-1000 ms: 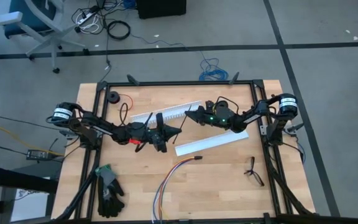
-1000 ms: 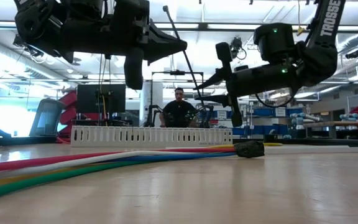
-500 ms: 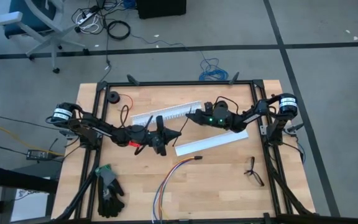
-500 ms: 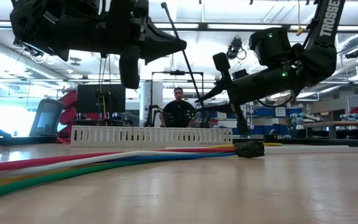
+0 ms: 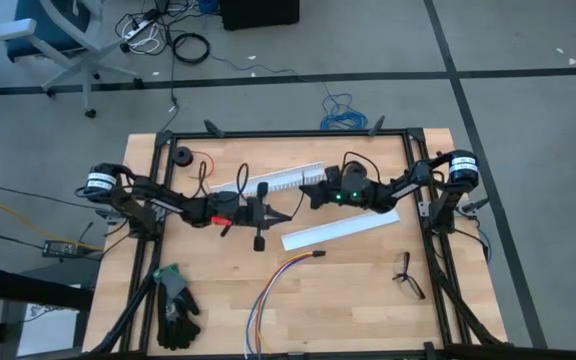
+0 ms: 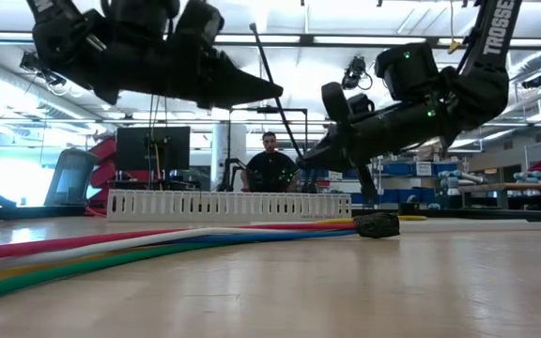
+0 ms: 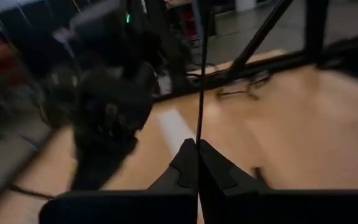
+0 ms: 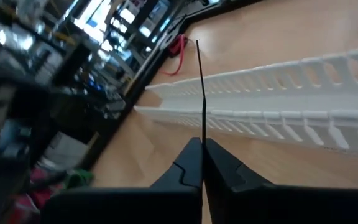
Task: Ziptie cables
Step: Wrap the cables together using the black zip tie
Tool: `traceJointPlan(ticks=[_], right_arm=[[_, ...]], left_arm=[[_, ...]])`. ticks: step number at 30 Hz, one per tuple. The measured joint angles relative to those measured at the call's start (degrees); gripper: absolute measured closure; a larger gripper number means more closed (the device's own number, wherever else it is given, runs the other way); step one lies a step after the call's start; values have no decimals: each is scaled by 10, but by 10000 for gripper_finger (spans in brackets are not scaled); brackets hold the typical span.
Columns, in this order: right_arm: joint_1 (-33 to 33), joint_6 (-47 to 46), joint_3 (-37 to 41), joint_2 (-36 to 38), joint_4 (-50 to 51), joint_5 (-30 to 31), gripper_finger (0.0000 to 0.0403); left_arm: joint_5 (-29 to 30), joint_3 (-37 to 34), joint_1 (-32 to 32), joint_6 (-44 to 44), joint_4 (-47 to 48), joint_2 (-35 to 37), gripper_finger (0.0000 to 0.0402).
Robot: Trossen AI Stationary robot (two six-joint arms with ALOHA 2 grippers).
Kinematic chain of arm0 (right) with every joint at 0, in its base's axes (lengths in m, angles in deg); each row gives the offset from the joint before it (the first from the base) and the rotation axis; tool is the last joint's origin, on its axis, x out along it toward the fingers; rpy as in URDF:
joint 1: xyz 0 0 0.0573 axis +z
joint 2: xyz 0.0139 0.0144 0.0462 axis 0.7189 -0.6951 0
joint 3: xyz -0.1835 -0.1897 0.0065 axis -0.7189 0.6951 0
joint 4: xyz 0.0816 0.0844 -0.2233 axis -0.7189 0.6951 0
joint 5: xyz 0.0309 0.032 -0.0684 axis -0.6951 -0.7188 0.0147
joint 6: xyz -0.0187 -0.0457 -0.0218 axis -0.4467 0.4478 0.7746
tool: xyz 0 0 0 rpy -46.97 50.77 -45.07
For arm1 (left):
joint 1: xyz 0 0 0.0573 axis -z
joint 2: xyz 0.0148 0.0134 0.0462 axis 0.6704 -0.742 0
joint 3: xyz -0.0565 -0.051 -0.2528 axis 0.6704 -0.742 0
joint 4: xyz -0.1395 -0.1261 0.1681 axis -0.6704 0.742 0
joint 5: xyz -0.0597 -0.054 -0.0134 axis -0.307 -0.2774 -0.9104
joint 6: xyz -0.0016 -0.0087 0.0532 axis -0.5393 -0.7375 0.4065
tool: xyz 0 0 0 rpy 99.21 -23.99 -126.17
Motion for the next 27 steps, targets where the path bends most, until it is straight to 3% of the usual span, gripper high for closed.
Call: traceJointPlan(ticks=[7, 13, 19, 27], right_arm=[[26, 188, -32, 0, 45, 35, 403], [69, 412, -88, 0, 122, 122, 403], [102, 595, -127, 0, 170, 231, 403], [102, 687, -135, 0, 211, 230, 403]], left_arm=[[-181, 0, -57, -179, 14, 0, 402], [-288, 0, -87, -297, 37, 0, 402], [-321, 0, -105, -346, 90, 0, 401], [-363, 0, -118, -348, 111, -3, 402]])
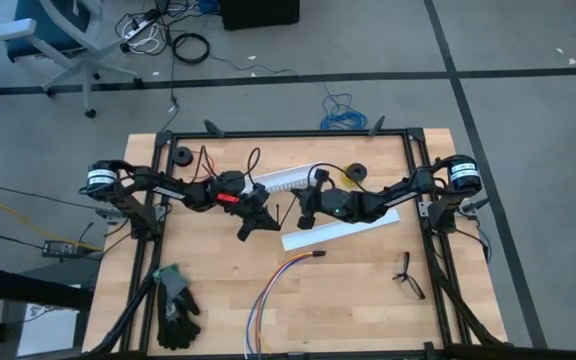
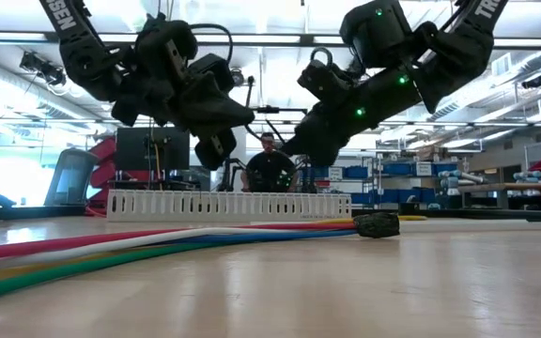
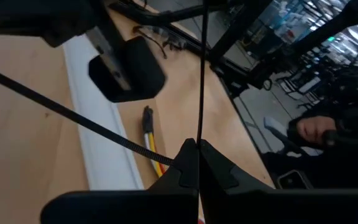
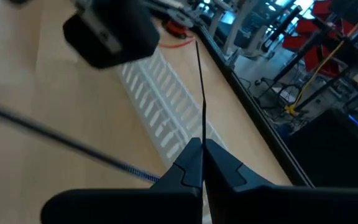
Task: Ziptie cables
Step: Wrap the cables together using the black zip tie
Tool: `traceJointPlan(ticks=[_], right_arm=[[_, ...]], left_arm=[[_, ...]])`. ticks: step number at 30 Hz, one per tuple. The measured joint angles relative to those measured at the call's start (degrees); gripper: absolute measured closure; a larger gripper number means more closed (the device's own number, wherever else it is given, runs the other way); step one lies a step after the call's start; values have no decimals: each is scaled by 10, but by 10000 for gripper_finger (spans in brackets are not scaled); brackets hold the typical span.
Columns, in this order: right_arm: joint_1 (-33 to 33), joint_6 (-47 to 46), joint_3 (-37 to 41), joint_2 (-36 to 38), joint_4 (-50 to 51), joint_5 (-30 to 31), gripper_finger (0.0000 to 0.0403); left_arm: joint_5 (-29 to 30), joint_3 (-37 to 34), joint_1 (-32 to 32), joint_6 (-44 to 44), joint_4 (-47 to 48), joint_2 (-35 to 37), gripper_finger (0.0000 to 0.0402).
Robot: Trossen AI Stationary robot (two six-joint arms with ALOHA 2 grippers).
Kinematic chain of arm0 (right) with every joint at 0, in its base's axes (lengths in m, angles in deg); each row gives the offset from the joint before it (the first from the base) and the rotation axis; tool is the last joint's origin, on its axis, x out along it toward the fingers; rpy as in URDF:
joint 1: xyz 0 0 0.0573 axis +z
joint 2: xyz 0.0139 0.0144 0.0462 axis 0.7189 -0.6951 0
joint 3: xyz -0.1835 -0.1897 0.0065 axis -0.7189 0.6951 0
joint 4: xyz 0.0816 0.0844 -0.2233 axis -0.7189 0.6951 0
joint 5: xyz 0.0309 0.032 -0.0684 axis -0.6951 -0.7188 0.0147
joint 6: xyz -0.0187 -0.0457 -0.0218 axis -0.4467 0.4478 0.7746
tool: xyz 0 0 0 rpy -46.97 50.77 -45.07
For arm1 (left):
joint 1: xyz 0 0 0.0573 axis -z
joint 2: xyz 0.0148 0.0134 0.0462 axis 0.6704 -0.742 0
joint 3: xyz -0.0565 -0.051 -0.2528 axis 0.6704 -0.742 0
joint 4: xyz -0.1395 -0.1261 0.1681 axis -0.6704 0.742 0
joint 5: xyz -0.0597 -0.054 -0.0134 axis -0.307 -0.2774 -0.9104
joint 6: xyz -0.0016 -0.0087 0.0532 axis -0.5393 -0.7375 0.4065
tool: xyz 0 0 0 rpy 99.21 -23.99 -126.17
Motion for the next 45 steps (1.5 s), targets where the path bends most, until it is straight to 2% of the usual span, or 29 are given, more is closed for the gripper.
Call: traceJointPlan(ticks=[9, 16, 20, 32, 45], right_arm=[[0, 40, 0, 0, 4, -4, 403], [0, 84, 0, 0, 20, -26, 403], [-1, 85, -3, 0, 62, -27, 403], [-1, 74, -4, 0, 57, -20, 403], [0, 72, -4, 0, 47, -5, 403]], left_arm=[[-30, 0, -21, -19, -4, -55, 402], [-81, 20, -36, -57, -80, -118, 401], [-107, 46, -39, -60, -89, -145, 401], [-113, 56, -88, -5, -62, -152, 402], [-119, 56, -95, 23, -43, -152, 402]])
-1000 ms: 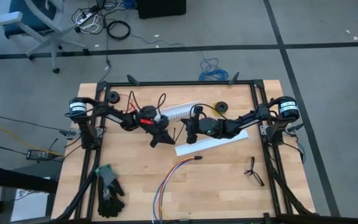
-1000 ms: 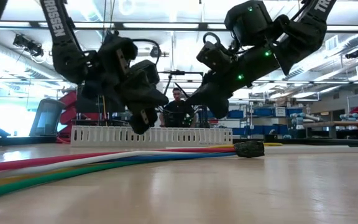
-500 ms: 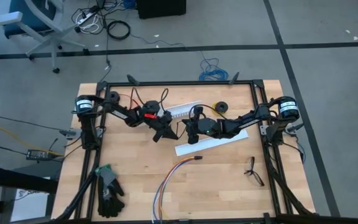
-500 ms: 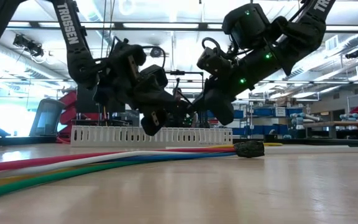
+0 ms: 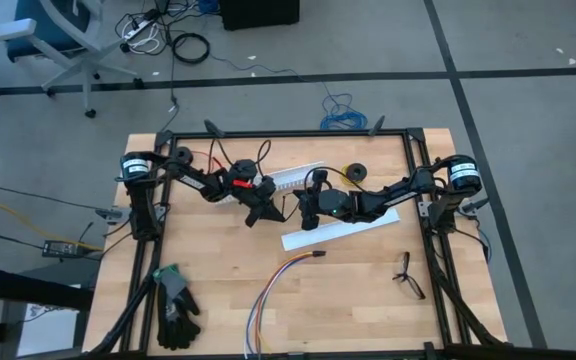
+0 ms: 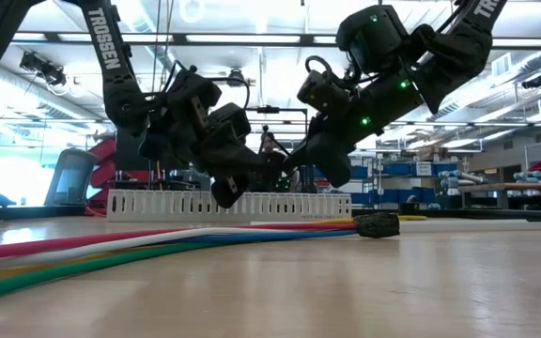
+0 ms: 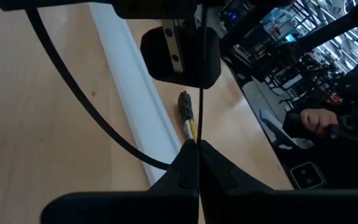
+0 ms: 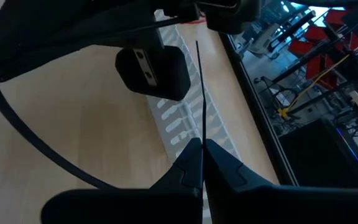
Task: Ziptie cables
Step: Wrap the cables together using the black zip tie
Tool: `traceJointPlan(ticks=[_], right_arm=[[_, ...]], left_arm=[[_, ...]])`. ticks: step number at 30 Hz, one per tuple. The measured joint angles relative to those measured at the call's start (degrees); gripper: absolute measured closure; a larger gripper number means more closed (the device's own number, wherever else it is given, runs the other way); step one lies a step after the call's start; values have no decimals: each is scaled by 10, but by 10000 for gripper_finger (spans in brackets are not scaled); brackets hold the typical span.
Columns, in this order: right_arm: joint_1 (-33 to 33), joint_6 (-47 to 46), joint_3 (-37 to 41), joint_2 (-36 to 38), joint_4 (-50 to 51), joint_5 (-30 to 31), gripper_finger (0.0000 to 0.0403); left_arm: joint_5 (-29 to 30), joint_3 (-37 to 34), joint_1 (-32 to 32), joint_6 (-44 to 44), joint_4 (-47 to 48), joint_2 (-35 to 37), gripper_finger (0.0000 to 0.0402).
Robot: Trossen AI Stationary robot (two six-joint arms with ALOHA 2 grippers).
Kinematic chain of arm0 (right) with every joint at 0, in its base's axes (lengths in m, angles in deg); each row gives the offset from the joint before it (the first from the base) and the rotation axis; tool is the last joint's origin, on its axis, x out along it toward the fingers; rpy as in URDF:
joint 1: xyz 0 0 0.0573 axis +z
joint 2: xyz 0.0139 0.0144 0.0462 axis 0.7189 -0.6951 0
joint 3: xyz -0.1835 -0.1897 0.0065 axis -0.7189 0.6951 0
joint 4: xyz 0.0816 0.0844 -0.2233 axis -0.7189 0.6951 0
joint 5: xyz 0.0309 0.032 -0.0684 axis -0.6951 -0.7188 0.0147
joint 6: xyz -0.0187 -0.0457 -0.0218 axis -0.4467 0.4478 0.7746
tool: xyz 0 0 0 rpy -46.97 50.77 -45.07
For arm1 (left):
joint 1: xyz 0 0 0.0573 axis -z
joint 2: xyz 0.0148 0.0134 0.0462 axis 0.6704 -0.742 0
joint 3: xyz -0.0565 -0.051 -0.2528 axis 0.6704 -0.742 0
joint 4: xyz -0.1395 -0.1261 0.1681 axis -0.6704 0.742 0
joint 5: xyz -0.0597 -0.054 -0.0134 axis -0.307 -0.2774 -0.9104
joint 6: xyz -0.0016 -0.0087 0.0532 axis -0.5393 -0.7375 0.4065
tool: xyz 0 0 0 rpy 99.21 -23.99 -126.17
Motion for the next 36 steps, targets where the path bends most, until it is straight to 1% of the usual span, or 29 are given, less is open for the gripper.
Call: traceJointPlan(ticks=[10, 18, 26, 28, 32, 36], right_arm=[[10, -1, 0, 0, -15, -1, 403], [10, 36, 0, 0, -55, -39, 403], [10, 37, 0, 0, -35, -47, 403], [9, 37, 0, 0, -33, -45, 403], [10, 45, 0, 0, -19, -9, 403], [9, 61, 0, 0, -12, 0, 403]], left_arm=[[-31, 0, 0, 19, -3, 0, 402], [-37, 0, 0, 27, -4, 0, 402], [-37, 0, 0, 27, -13, 0, 402], [-37, 0, 0, 27, -16, 0, 402], [-37, 0, 0, 25, -17, 0, 402], [-37, 0, 0, 25, -17, 0, 402]])
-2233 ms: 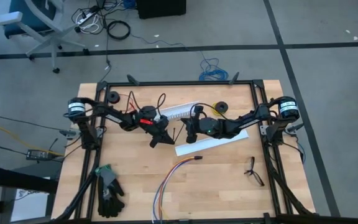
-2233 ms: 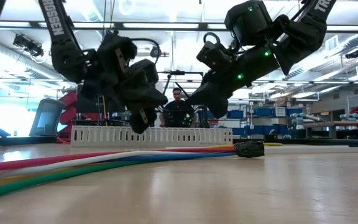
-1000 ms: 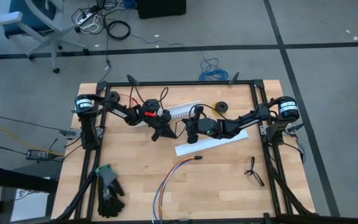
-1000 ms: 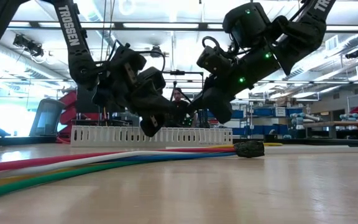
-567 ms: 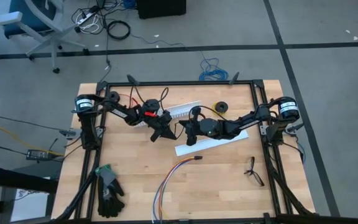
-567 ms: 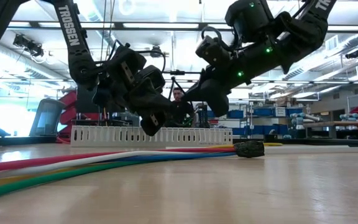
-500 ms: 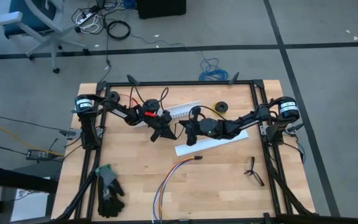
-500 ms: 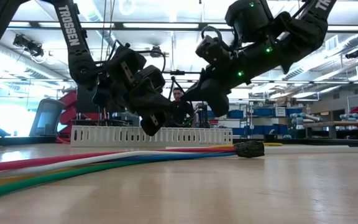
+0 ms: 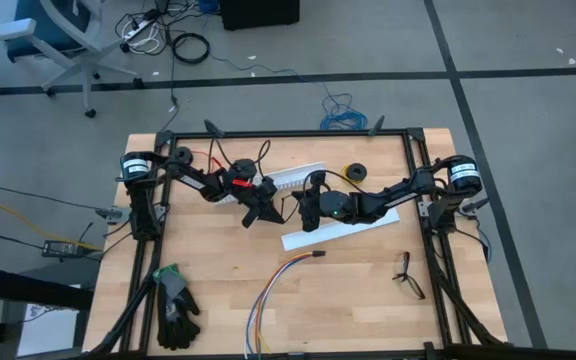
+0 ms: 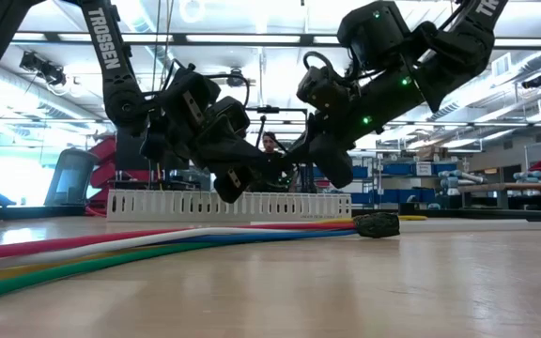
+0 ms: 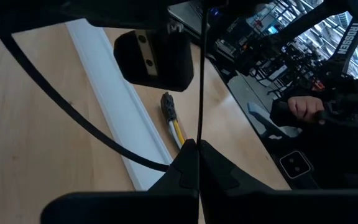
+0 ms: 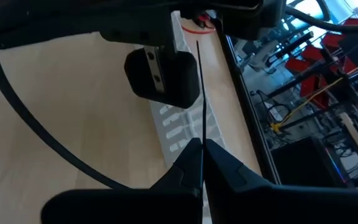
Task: Ziptie cables
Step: Wrap the cables together using the black zip tie
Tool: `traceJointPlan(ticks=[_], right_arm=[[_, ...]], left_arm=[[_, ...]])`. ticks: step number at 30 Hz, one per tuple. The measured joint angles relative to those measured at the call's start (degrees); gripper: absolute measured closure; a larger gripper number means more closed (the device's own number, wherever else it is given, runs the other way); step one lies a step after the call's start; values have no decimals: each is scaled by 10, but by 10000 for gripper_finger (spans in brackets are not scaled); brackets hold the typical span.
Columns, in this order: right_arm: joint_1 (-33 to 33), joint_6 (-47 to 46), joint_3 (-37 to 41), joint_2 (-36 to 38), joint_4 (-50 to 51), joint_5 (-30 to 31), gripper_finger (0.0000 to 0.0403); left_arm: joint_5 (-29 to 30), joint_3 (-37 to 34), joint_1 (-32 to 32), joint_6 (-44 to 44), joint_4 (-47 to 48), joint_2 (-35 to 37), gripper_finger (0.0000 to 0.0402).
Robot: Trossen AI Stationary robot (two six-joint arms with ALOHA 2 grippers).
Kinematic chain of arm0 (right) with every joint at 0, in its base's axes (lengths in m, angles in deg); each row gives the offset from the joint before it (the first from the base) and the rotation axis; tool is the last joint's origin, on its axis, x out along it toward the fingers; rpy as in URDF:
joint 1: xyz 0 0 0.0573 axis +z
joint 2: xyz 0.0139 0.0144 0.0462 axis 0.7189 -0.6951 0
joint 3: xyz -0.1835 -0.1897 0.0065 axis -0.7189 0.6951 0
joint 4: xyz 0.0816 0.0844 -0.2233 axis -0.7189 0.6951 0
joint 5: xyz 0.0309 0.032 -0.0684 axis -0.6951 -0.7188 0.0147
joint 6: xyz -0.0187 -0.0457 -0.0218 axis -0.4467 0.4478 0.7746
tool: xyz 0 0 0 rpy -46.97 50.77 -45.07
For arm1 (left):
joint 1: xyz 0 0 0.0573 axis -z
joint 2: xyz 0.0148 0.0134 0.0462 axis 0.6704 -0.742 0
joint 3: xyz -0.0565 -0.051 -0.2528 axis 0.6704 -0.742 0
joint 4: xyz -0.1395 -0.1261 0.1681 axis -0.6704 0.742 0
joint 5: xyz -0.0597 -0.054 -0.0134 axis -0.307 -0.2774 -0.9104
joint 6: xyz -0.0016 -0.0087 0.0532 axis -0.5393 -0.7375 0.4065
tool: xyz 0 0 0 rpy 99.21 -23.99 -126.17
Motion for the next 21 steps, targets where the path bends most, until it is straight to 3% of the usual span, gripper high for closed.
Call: traceJointPlan(ticks=[4, 8, 21], right_arm=[[0, -2, 0, 0, -4, -10, 403], [1, -3, 0, 0, -5, -60, 403], [1, -4, 0, 0, -49, -54, 403]], left_arm=[[0, 0, 0, 1, 0, 0, 402], [0, 0, 0, 1, 0, 0, 402], [0, 0, 0, 2, 1, 0, 402]])
